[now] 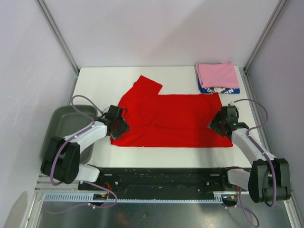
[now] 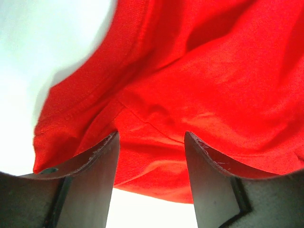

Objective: Fold and stack the t-shirts
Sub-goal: Fold the flattened tshirt in 1/3 of the way

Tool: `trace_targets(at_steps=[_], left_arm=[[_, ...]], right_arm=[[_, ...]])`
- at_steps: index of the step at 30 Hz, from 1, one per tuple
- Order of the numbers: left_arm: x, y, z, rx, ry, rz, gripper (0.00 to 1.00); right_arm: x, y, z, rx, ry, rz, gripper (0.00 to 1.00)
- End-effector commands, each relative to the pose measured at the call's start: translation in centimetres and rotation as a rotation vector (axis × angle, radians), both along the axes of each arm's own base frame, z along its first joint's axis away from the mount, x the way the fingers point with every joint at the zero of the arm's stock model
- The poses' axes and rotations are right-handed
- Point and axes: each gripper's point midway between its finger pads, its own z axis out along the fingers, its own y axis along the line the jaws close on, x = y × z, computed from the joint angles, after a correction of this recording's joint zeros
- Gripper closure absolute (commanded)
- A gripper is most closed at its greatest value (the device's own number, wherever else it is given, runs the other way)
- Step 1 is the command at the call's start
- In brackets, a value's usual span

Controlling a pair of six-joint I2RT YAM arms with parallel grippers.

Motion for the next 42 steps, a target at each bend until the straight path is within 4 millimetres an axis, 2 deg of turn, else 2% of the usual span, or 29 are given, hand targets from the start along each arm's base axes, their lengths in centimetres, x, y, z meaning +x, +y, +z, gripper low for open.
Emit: trace_targets(at_steps=[1,6,10,15,22,29,32,37,42], left_arm=[[0.8,2.5,-0.2,0.062,-0.065,0.158,0.38],[-0.9,4.8,-2.0,0.091,-0.028,0.259,0.38],[-2.0,6.1,-2.0,0.102,-0.052,0.308,0.38],[-3.0,7.2,-1.1,0.112,-0.087,0.351,0.37],[-4.6,8.0,-0.5,0.105,-0.097,0.393,0.32],[-6.2,9.0,-0.7,0.106,-0.09,0.421,0.3],[-6.6,9.0,-0.7,0.1,-0.094,0.417,0.3],[-6.3,8.9,0.4,0.094,-0.136,0.381,0.33],[-5.6,7.9,1.7,0.074,-0.151,0.296,0.4]], right_arm=[[0.6,-1.3,-0.5,0.081,-0.05,-0.064,0.45],[-0.2,-2.9,-3.1,0.152,-0.003,-0.133,0.45],[-1.5,-3.9,-4.9,0.169,0.062,-0.205,0.45],[-3.4,-5.4,-5.6,0.188,0.134,-0.325,0.44],[-8.2,-7.0,-7.4,0.173,0.328,-0.51,0.42],[-11.0,-7.2,-7.5,0.174,0.425,-0.588,0.42],[-11.5,-7.3,-7.3,0.173,0.434,-0.593,0.42],[-11.4,-7.3,-7.0,0.179,0.419,-0.585,0.42],[-11.0,-7.3,-7.1,0.181,0.41,-0.576,0.42]])
